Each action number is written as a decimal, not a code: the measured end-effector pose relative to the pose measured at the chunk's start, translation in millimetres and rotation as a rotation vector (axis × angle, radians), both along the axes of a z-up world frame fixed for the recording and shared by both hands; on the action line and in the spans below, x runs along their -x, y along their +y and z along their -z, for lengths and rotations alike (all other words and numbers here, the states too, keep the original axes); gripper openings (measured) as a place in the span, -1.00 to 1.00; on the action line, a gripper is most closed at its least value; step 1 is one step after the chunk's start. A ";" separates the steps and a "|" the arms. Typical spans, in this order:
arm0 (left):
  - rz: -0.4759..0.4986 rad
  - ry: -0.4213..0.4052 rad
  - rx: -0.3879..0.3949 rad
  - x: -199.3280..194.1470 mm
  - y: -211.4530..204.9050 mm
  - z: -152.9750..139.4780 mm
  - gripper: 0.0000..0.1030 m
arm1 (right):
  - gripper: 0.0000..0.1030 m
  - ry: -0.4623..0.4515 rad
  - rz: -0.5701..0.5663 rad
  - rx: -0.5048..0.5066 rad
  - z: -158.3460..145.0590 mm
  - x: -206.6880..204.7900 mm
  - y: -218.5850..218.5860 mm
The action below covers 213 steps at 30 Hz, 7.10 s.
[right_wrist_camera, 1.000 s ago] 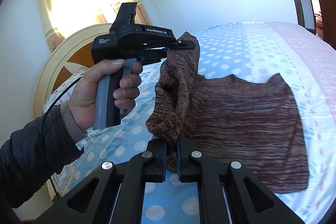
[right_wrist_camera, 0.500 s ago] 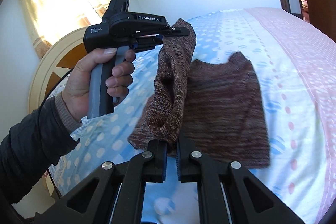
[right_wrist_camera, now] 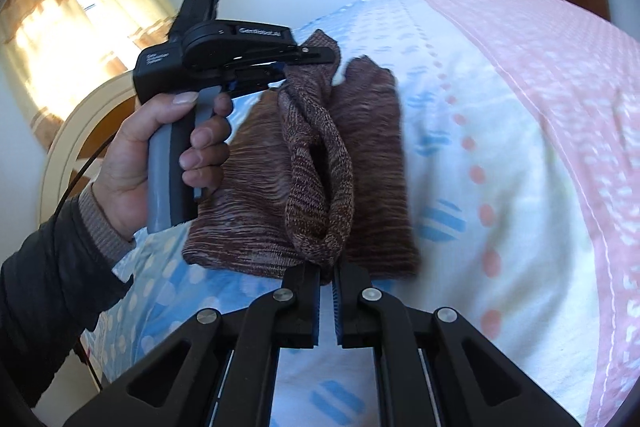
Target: Fold small clothes
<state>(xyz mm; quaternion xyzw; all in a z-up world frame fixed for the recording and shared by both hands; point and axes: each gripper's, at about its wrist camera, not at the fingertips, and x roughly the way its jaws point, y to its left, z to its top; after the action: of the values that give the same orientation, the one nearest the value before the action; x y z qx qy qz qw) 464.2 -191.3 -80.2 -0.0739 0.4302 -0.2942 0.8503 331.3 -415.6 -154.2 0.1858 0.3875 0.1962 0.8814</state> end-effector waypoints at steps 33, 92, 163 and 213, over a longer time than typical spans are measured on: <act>-0.122 -0.068 -0.124 97.8 113.5 53.3 1.00 | -0.93 0.052 0.122 0.152 -4.4 -126.2 1.3; -0.148 -0.041 -0.211 111.6 103.7 59.5 1.00 | 0.00 0.090 -0.060 -0.175 18.6 -215.0 -18.6; -0.023 -0.057 -0.254 146.5 86.2 19.4 -0.44 | -0.62 0.006 -0.024 -0.155 -2.7 -150.4 8.4; -0.357 -0.153 -0.250 281.2 271.9 -19.5 -0.46 | -0.63 0.030 -0.447 -0.336 -40.1 -74.3 305.4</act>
<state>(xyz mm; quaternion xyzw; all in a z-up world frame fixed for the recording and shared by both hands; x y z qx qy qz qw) 183.0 80.6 -60.7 -0.0208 0.3778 -0.0882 0.9215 405.6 -110.1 -114.1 0.2421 0.3941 0.4442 0.7673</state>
